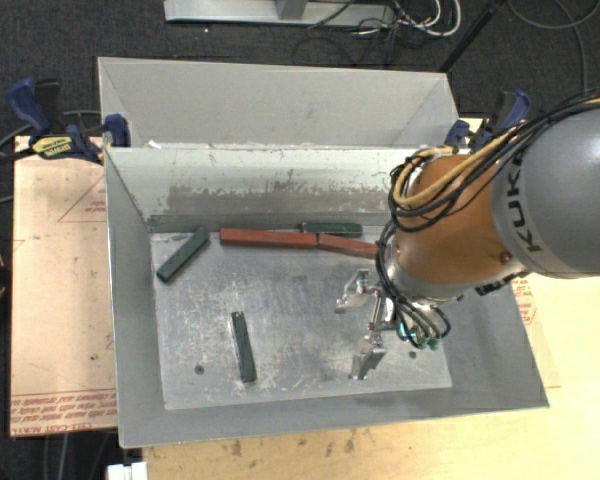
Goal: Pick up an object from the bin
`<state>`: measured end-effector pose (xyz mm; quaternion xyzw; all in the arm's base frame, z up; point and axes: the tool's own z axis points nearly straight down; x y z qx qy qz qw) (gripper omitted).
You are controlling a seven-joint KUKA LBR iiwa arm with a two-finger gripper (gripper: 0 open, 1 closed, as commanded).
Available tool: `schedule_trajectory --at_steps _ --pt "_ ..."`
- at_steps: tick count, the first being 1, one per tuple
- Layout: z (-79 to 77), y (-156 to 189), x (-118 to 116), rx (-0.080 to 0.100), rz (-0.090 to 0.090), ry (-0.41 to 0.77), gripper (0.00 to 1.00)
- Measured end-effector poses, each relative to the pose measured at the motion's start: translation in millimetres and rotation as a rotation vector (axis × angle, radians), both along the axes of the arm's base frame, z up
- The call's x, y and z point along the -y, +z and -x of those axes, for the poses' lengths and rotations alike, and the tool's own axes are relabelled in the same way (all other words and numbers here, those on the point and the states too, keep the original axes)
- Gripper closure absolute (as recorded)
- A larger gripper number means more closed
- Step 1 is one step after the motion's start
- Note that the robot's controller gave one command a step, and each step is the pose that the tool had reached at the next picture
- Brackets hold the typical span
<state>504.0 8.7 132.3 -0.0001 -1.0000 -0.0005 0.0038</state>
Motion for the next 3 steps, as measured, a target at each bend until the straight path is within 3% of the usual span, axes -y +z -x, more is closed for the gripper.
schedule_trajectory --at_steps 1,2,3 --pt "-2.0 3.8 0.0 0.007 0.0 0.0 0.0" --pt "3.1 -22.7 -22.9 0.016 0.002 0.097 0.0" --pt "-6.5 -57.5 -48.6 0.005 -0.001 0.175 0.0"
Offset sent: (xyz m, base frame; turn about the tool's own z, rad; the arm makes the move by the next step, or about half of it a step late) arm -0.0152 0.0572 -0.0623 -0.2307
